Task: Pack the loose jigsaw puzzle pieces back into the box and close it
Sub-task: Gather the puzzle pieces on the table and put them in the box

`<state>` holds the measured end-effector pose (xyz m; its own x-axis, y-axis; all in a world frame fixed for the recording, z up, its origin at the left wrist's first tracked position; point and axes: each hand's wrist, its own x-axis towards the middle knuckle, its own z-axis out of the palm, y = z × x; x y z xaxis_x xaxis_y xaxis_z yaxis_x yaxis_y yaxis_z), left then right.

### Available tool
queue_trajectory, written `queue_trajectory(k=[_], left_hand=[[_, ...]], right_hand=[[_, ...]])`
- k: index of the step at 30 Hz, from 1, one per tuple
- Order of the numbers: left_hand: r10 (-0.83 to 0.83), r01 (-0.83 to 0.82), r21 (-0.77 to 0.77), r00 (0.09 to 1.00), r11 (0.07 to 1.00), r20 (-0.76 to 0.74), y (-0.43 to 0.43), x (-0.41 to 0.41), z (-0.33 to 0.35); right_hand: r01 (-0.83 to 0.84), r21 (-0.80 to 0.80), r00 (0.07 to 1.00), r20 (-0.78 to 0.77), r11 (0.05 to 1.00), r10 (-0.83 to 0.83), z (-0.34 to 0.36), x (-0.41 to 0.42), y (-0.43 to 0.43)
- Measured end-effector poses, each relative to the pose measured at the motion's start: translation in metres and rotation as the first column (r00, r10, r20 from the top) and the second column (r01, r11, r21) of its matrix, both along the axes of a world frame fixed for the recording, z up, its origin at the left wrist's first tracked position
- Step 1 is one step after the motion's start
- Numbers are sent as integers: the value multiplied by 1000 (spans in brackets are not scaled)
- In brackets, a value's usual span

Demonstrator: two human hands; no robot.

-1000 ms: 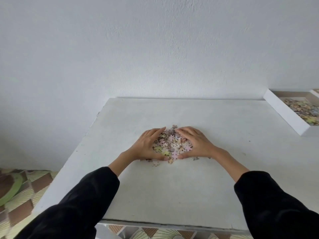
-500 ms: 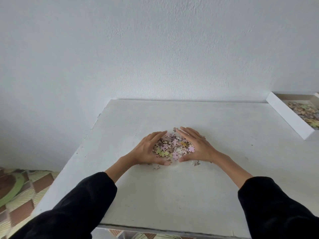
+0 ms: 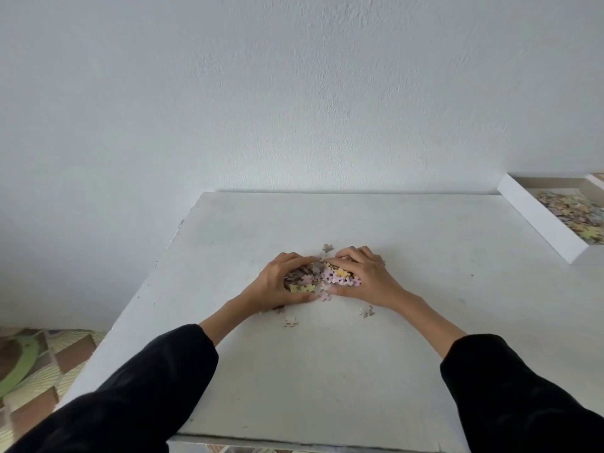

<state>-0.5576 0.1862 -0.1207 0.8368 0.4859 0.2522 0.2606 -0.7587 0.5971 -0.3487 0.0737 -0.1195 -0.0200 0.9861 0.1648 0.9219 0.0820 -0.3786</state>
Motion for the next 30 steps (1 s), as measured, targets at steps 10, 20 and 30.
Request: queue_trajectory(k=[10,20,30], left_hand=[[-41,30,110,995,993,96,-1,1,0],[29,-42,55,977,998,213,-2,0,2],[9,-5,-15,956,1000,294,-2,5,28]], right_hand=[[6,133,995,-103,991,8,1,-4,3],[212,237,854,-517,948,-62,11,-9,3],[190,201,821,-570,961,-44,37,-27,7]])
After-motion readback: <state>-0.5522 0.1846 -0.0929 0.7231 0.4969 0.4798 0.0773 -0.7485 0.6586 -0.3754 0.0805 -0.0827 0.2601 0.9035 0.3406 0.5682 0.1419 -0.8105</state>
